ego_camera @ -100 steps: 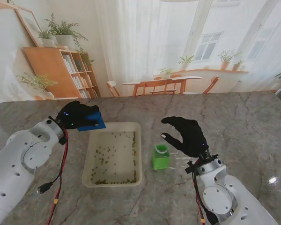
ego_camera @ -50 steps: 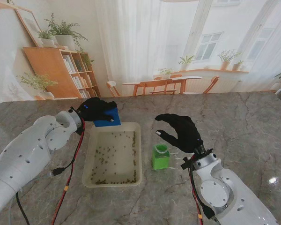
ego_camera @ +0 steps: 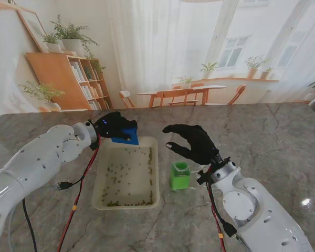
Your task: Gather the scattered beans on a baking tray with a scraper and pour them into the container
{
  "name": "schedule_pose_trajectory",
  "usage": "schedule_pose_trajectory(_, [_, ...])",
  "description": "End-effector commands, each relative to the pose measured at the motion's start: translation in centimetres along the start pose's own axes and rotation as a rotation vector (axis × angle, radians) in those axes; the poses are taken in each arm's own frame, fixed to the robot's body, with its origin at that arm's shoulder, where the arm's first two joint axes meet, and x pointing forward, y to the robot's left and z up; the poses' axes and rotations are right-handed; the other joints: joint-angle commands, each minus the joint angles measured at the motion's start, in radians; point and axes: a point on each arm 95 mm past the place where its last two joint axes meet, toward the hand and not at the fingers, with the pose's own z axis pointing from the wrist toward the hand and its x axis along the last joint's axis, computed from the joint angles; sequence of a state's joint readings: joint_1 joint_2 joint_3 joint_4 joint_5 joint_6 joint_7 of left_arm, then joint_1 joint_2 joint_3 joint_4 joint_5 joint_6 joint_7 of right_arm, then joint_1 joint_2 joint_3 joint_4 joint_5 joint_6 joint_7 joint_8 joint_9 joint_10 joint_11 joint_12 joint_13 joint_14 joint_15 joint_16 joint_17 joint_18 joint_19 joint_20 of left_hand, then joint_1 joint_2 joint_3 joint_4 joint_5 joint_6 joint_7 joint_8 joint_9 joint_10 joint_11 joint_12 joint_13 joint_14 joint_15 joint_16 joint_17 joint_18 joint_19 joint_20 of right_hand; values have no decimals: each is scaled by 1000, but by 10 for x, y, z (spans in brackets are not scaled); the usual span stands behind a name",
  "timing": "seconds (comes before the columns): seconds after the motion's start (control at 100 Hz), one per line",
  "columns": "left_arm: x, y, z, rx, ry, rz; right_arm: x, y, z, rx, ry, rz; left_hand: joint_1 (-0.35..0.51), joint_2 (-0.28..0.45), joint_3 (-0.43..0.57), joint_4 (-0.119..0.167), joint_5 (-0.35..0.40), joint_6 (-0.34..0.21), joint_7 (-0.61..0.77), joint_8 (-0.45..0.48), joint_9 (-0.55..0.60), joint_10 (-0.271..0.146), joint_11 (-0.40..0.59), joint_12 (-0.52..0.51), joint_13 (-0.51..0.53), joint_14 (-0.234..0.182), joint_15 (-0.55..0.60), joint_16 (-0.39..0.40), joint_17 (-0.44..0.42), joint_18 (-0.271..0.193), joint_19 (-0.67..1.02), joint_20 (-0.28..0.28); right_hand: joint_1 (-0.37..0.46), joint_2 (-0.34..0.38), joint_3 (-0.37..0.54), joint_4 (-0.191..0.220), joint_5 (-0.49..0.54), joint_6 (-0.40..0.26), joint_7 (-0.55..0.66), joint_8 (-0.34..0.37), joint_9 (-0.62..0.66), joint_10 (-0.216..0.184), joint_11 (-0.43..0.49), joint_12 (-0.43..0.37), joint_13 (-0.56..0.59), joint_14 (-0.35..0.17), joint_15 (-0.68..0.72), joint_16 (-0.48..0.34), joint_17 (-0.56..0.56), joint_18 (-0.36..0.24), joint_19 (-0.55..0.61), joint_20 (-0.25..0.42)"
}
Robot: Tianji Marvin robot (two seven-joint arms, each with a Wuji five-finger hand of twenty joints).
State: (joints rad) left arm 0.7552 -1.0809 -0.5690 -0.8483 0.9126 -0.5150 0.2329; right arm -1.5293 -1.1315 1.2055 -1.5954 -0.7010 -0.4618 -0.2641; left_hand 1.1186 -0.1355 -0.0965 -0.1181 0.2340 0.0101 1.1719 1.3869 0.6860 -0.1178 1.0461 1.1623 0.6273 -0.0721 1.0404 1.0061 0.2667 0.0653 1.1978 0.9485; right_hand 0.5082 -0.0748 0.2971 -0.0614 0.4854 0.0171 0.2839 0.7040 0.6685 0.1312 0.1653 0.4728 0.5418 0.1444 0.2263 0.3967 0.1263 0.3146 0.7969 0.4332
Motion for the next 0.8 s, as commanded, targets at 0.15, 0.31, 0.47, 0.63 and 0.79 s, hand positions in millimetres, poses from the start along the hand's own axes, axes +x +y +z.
schedule_pose_trajectory(0.15, [-9,2,9,-19,0,6,6,2,15,71,94,42,90,29,65,64,-32,13,24,-3,-27,-34,9,25,-44,0,18,5,-27,18,0,-20,1,22,-11,31,-3,-15,-8,-11,-6,-13,3,7,4,-12,-6,7,0,0,6,9])
schedule_pose_trajectory(0.31, [-13,7,14,-33,-13,-13,8,0,20,136,167,76,88,35,61,60,-34,19,27,-6,-28,-30,14,21,-44,3,27,6,-30,20,8,-19,0,25,-11,31,-15,-10,-15,-13,-16,-8,0,5,-3,-9,-8,6,-2,-1,4,8])
schedule_pose_trajectory(0.47, [-11,12,17,-41,-17,-36,9,-1,24,201,218,88,81,32,58,59,-25,24,17,-19,-14,-26,7,5,-22,5,33,2,-6,18,21,-18,0,25,-12,30,-33,-1,-24,-16,-31,0,-5,2,-16,-2,-13,3,-7,-1,1,6])
schedule_pose_trajectory(0.63, [-4,17,17,-43,0,-49,12,-2,27,246,267,66,71,8,59,57,-3,42,-93,-123,1,-16,-39,-29,0,19,16,-17,23,12,24,-25,-1,26,-14,30,-45,4,-33,-20,-41,8,-9,-2,-22,5,-16,0,-8,-1,-1,4])
schedule_pose_trajectory(0.79, [2,21,16,-54,13,-52,17,-3,30,260,308,38,59,-6,59,56,29,26,-152,-193,18,21,-142,-62,35,25,-4,-30,68,-9,36,-28,0,24,-13,30,-47,7,-37,-22,-44,10,-11,-5,-24,8,-18,-2,-7,-1,-2,3])
